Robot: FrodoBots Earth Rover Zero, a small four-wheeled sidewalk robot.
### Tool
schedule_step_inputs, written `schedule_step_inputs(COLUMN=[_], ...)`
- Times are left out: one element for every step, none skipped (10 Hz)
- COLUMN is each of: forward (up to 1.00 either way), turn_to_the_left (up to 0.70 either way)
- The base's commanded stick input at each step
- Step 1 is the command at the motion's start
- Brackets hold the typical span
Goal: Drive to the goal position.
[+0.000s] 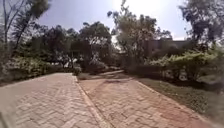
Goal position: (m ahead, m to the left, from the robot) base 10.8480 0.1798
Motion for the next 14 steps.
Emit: schedule_step_inputs(forward=[0.3, 0.3, 0.3, 0.3, 0.3, 0.3, 0.3, 0.3, 0.3, 0.3, 0.3, 0.3, 0.3, 0.3], turn_to_the_left=[0.0, 0.0, 0.0, 0.0, 0.0, 0.0, 0.0, 0.0, 0.0, 0.0, 0.0, 0.0, 0.0, 0.0])
